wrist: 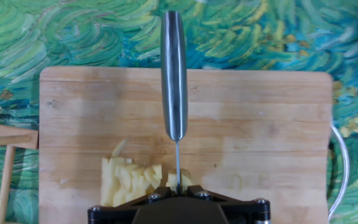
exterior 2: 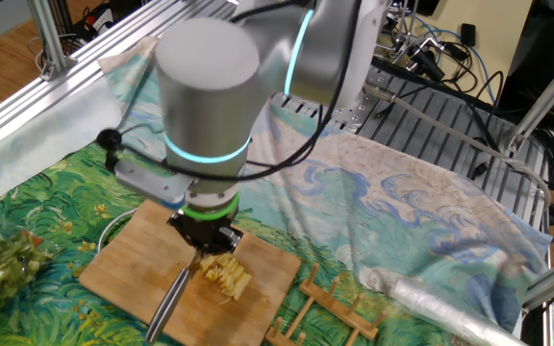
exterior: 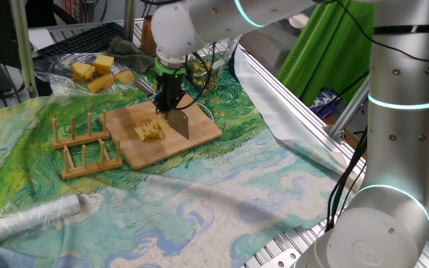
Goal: Chop the potatoes
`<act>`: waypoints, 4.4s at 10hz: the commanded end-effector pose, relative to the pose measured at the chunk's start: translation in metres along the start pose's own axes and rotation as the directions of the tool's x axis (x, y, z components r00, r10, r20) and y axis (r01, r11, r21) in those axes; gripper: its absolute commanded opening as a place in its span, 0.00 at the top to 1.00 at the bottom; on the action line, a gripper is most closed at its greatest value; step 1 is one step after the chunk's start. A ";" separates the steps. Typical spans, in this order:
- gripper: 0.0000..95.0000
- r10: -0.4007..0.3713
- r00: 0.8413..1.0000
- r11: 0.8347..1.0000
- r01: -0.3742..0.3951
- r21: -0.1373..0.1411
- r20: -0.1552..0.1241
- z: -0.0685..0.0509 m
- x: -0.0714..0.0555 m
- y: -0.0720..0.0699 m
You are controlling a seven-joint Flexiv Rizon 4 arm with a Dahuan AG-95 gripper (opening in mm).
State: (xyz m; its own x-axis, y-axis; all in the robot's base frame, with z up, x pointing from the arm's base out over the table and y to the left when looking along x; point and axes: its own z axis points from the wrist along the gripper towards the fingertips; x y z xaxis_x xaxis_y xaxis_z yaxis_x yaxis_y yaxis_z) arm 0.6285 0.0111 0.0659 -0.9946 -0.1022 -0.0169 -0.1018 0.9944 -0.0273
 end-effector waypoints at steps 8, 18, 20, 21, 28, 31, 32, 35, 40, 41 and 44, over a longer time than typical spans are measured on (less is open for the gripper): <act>1.00 0.000 1.000 1.000 0.000 -0.011 0.021 0.032 -0.008 0.004; 1.00 0.011 1.000 1.000 -0.011 -0.004 -0.014 -0.025 0.003 -0.005; 1.00 0.012 1.000 1.000 -0.012 -0.010 -0.002 -0.023 0.002 -0.004; 1.00 0.015 1.000 1.000 -0.015 -0.015 0.005 -0.014 0.000 -0.002; 1.00 0.010 0.999 1.000 -0.009 -0.010 0.042 0.036 -0.012 0.010; 1.00 0.025 0.999 0.999 -0.023 -0.045 0.036 0.036 -0.012 0.010; 1.00 0.026 0.999 0.999 -0.024 -0.047 0.031 0.035 -0.012 0.010; 1.00 0.045 0.999 0.996 -0.044 -0.081 0.009 0.027 -0.010 0.009; 1.00 0.053 0.998 0.994 -0.051 -0.100 0.014 0.027 -0.008 0.010; 1.00 0.059 0.998 0.994 -0.056 -0.098 0.025 0.028 -0.007 0.011; 1.00 0.055 0.998 0.994 -0.053 -0.094 0.011 0.027 -0.006 0.012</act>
State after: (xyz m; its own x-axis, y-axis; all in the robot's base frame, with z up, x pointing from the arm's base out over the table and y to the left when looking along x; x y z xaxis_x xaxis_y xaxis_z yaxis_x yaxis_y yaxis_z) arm 0.6319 0.0232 0.0391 -0.9984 -0.0464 -0.0329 -0.0486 0.9964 0.0692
